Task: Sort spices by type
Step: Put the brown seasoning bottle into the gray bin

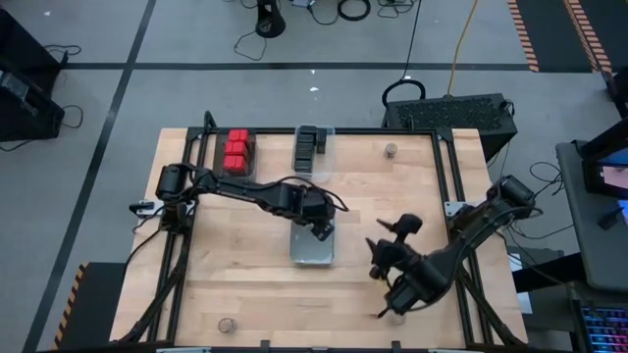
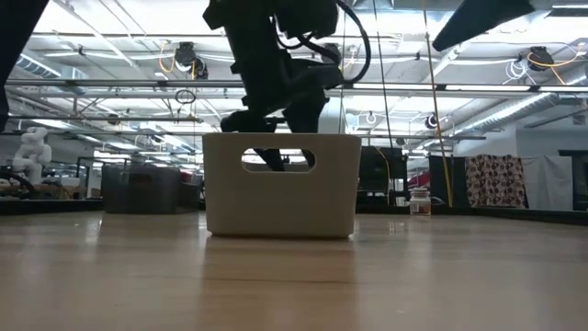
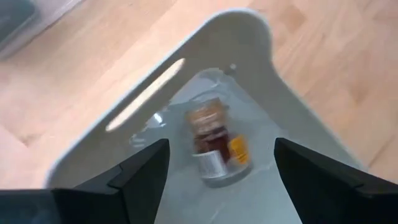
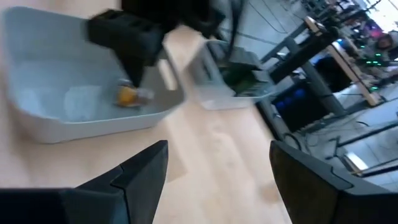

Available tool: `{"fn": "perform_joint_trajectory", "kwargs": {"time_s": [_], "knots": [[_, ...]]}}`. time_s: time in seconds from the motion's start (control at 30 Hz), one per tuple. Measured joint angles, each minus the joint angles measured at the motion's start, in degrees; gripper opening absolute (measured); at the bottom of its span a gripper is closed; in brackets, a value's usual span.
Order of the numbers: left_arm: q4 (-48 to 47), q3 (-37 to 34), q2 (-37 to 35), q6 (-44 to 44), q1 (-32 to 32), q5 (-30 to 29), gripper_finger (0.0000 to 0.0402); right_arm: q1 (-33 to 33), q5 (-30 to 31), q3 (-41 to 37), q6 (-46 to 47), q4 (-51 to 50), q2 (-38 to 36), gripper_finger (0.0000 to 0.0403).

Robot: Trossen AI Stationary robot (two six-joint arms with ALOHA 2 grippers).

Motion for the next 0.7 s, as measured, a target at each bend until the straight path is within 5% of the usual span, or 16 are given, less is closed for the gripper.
{"fn": "perform_joint_trajectory", "kwargs": {"time_s": [0.2, 0.5, 0.7], "knots": [[2.4, 0.0, 0.0, -6.9, -0.6, 0.8, 0.0295, -3.0, 3.8, -2.5, -5.2, -1.6, -7.6, 0.0263], [2.6, 0.1, 1.0, -7.5, -0.1, 1.6, 0.0295, -4.3, 7.6, -24.4, -8.0, 13.6, -30.3, 0.0263], [3.8, 0.1, 3.4, -7.0, 0.6, 1.8, 0.0295, -4.3, 7.6, -30.1, -26.8, 31.3, -41.0, 0.0263]]}}
